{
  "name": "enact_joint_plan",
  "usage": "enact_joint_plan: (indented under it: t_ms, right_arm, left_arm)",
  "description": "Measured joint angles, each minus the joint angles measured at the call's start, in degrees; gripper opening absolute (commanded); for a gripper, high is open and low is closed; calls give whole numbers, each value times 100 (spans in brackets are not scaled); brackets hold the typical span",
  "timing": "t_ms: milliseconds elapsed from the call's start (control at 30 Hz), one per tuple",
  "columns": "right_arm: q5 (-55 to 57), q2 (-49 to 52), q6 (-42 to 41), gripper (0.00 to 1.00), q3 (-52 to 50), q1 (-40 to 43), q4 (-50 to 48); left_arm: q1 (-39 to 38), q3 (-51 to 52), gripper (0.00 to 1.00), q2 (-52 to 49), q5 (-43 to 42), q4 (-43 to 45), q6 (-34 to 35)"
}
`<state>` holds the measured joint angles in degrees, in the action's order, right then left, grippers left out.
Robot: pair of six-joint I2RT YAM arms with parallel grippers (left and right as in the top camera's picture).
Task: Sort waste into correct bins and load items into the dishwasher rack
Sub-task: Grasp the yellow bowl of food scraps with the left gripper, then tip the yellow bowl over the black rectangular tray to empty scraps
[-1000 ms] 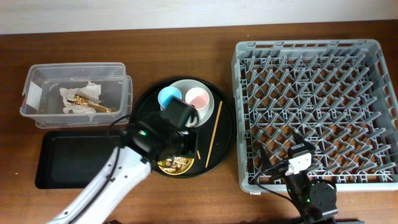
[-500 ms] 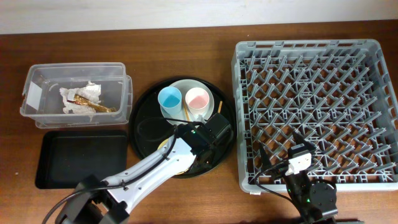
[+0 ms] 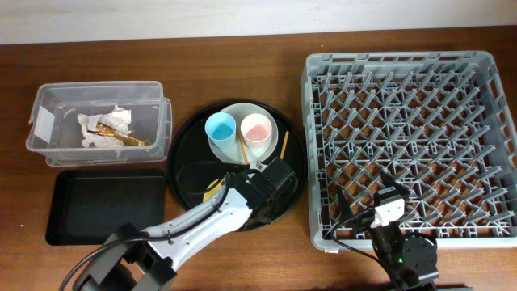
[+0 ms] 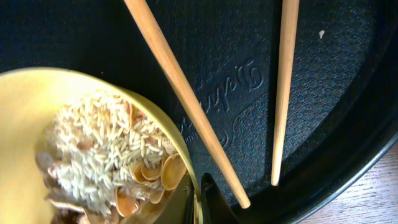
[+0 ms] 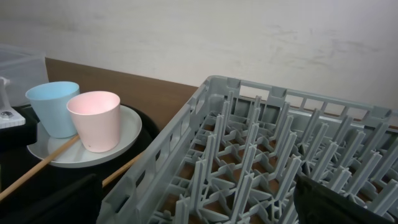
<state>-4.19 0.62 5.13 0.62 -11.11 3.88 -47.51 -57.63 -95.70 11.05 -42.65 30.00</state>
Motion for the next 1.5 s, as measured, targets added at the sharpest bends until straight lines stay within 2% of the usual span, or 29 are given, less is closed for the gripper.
enact_joint_plan:
  t_ms: [167,267,367,500,633,733,833,867,933,967,1133,1167,1267,1400,1500]
  right_arm:
    - [0,2,0,98,0,0,0]
    - [0,2,0,98,0,0,0]
    - [0,0,2,98,0,0,0]
    - [0,0,2,98,0,0,0]
    - [0,0,0,98,0,0,0]
    - [0,0,0,98,0,0,0]
    - [0,0,-2,98,0,0,0]
    - [0,0,2,98,0,0,0]
    - [0,2,-4,98,0,0,0]
    - [0,0,0,98,0,0,0]
    - [-2,0,-2,98,0,0,0]
    - [0,0,-2,98,0,0,0]
    - [0,0,-2,98,0,0,0]
    - [0,0,-2,98,0,0,0]
    - [0,2,0,98,0,0,0]
  left_arm:
    - [0,-2,0,0,55,-33,2]
    - [142,-256,0,61,35,-514,2]
    - [568,-468,0,516,-4,-1008,0]
    - [1779,-494,0,1499,-203,-1432,-372]
    - [4170,-496,0,2387,-1644,-1635,-1189]
    - [5864,-498,0,2531,-2675,-1703,-1921]
    - [6955,-490,0,2531,-3574,-1764,-2441]
    - [7466,-372,0,2531,-3923,-1685,-2553]
    - [7827,-136,0,2544,-4577,-1408,-2706]
    - [8367,177,0,2531,-5106,-1172,-2804]
    - [9606,1198,0,2538,-6955,35,-3014]
    - [10061,1484,0,2496,-7429,269,-3025]
    - [10581,1598,0,2015,-8255,575,-3027]
    - [10710,1617,0,411,-9567,887,-3161]
    - [10710,1617,0,162,-9862,793,-3176]
